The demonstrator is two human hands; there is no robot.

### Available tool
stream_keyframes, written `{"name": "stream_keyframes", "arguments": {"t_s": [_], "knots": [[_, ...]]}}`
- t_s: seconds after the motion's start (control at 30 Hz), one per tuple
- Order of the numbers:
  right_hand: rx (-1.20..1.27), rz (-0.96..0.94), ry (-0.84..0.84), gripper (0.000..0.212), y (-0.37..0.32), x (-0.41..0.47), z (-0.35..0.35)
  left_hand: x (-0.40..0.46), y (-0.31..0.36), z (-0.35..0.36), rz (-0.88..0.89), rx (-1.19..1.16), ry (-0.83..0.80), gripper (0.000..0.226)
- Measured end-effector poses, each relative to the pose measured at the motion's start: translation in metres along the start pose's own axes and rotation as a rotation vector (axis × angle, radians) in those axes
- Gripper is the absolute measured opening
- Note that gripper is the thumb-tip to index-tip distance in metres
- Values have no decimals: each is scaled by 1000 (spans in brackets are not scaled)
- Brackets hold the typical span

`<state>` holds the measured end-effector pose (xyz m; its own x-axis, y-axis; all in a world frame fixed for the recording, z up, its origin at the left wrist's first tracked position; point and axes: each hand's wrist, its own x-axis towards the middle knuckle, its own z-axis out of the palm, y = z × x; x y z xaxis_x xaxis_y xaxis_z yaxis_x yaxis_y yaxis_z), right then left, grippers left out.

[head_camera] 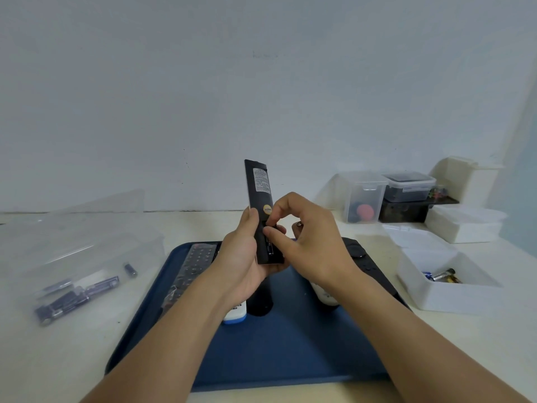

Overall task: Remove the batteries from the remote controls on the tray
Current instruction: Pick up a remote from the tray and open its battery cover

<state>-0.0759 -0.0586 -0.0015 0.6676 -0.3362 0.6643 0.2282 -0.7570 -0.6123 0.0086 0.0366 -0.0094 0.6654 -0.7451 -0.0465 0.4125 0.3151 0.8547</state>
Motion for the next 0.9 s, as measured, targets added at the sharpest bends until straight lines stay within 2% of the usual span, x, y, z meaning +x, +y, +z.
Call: {"name": "stream_keyframes", "arguments": {"t_s": [0.2, 0.37, 0.5, 0.6, 0.7, 0.83, 0.9], "knots": [[58, 15, 25, 21, 2, 0, 7, 1, 0, 1, -3, -18, 53, 40], [77, 39, -21, 24, 8, 0, 18, -1, -5, 4, 38, 42, 34, 35], [5, 6, 50, 22, 14, 1, 23, 1, -7, 7, 58, 13, 36, 36], [84, 77, 85, 28, 14, 1, 22, 0, -5, 6, 63, -31, 20, 35], [361, 336, 179, 34, 7, 4, 20, 3, -3, 6, 58, -49, 16, 36], [1234, 817, 385, 24, 9, 16, -8, 3, -5, 6, 56, -26, 56, 30], [1445, 916, 406, 24, 16, 23, -25, 1, -5, 5, 52, 6, 8, 23]]}}
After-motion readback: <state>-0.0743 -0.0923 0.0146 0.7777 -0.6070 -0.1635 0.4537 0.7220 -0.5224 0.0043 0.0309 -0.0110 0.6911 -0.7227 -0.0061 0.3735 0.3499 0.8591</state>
